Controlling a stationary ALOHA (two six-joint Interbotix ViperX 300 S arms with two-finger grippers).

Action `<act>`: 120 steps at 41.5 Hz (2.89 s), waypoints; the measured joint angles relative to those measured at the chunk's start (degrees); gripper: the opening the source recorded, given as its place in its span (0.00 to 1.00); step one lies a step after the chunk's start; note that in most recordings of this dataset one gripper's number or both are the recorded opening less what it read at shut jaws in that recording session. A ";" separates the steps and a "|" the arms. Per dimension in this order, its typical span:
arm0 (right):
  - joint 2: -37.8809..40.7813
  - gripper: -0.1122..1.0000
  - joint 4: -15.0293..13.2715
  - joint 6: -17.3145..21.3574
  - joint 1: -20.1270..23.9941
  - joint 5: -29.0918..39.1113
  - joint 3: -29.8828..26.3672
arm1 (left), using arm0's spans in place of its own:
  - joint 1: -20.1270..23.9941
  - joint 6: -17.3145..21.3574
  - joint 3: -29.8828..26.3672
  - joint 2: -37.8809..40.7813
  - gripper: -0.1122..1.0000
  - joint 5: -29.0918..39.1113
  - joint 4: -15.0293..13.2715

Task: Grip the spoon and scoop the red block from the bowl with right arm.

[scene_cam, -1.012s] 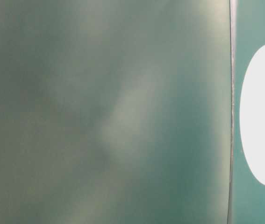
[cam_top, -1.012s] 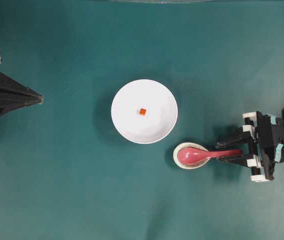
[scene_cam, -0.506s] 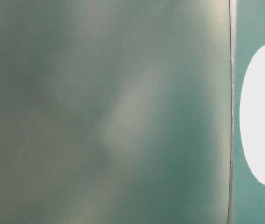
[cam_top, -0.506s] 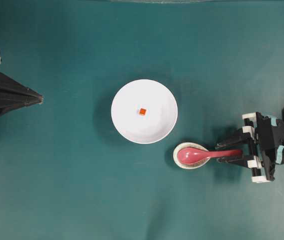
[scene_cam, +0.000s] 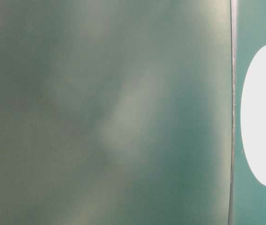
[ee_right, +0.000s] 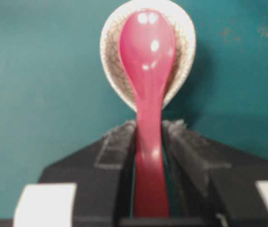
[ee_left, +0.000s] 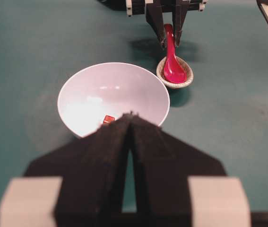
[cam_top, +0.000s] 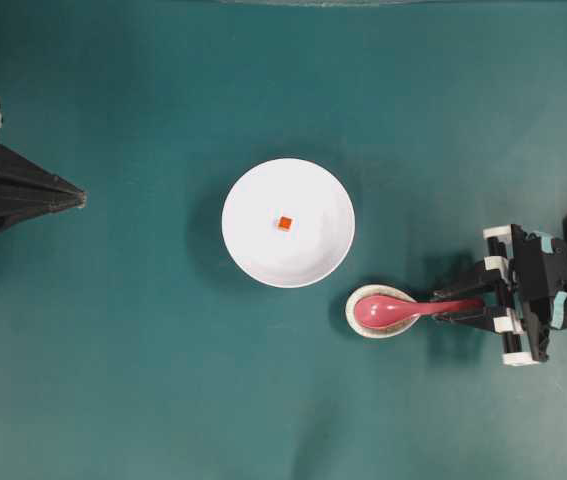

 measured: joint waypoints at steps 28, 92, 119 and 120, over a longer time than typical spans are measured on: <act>0.00 0.38 -0.09 -0.88 0.09 -0.09 -0.09 | 0.00 0.00 0.09 0.00 0.10 0.00 -0.09; -14.15 0.32 0.00 -2.64 -0.70 10.11 -1.49 | 0.00 -0.09 0.09 0.00 0.10 -0.09 -0.09; -36.04 0.32 -0.35 -5.89 -23.12 60.29 -18.63 | 0.00 -1.23 -0.79 -0.26 0.10 -0.26 0.00; -36.04 0.32 -0.53 -5.89 -24.08 62.49 -19.42 | 0.00 -1.41 -0.79 -0.18 0.10 -0.26 0.00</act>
